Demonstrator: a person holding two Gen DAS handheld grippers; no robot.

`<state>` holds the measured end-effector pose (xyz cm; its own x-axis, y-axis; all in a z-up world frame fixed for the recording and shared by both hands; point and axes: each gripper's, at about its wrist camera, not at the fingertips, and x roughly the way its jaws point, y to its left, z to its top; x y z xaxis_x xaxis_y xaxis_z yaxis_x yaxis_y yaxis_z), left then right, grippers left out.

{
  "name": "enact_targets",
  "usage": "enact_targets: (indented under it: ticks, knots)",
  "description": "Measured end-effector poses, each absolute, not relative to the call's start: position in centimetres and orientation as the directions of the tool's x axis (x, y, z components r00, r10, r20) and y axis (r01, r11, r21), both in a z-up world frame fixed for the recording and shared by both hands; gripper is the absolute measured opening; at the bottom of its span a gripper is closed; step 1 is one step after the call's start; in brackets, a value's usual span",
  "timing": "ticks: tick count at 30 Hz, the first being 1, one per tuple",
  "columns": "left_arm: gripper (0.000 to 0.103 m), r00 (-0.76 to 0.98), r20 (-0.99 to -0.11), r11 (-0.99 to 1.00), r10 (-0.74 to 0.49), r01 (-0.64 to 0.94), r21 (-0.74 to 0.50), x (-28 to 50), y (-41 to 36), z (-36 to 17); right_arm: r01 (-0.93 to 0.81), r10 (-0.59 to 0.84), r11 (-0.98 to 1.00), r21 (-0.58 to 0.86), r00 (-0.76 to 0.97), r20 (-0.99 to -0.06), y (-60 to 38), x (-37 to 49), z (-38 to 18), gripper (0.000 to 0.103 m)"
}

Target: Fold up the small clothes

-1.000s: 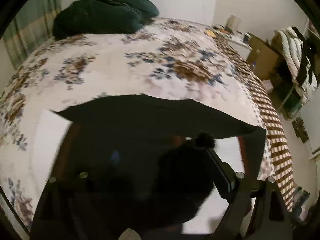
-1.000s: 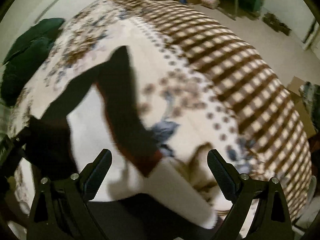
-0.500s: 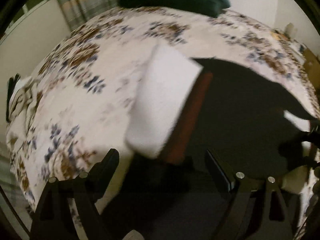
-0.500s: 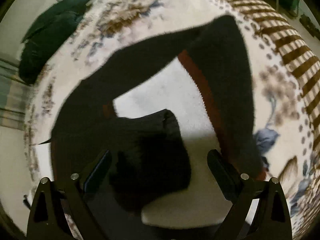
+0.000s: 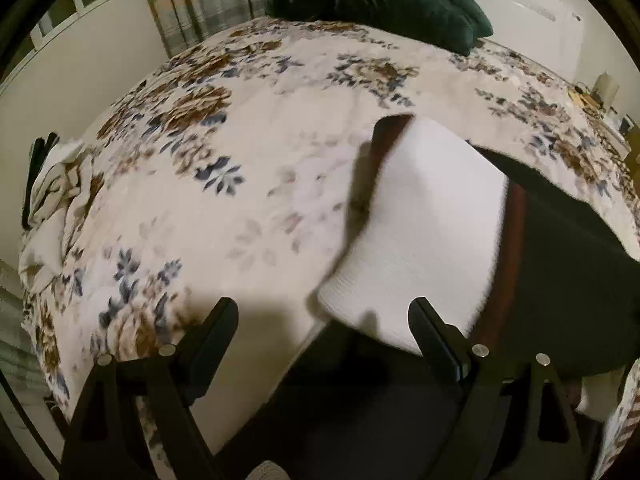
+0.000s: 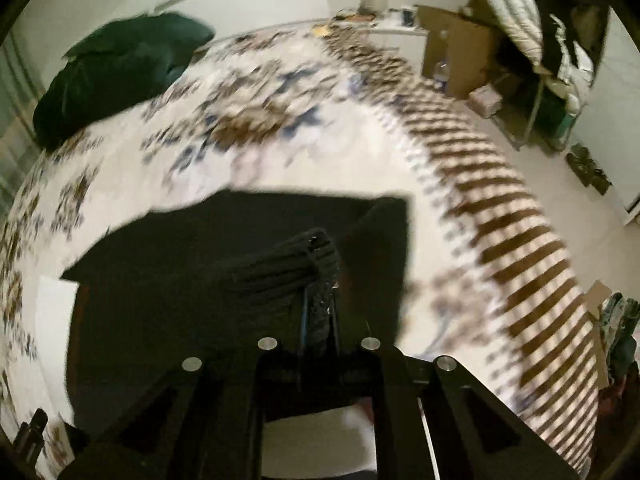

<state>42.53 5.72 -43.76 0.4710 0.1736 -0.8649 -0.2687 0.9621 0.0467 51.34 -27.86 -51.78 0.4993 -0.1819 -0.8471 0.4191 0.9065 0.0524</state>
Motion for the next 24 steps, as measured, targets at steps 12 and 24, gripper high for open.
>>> enact_targets:
  ticks: [12, 24]
  knots:
    - [0.087, 0.495, -0.853, 0.977, 0.164, -0.2, 0.073, 51.0, 3.9, -45.1, 0.536, 0.005, 0.824, 0.182, 0.314, -0.949, -36.7, 49.6, -57.7, 0.017]
    - [0.095, 0.422, -0.897, 0.988, 0.134, -0.127, 0.088, 52.5, 4.9, -49.3, 0.592, 0.257, 0.66, 0.463, 0.4, -0.88, -39.2, 46.6, -61.2, 0.03]
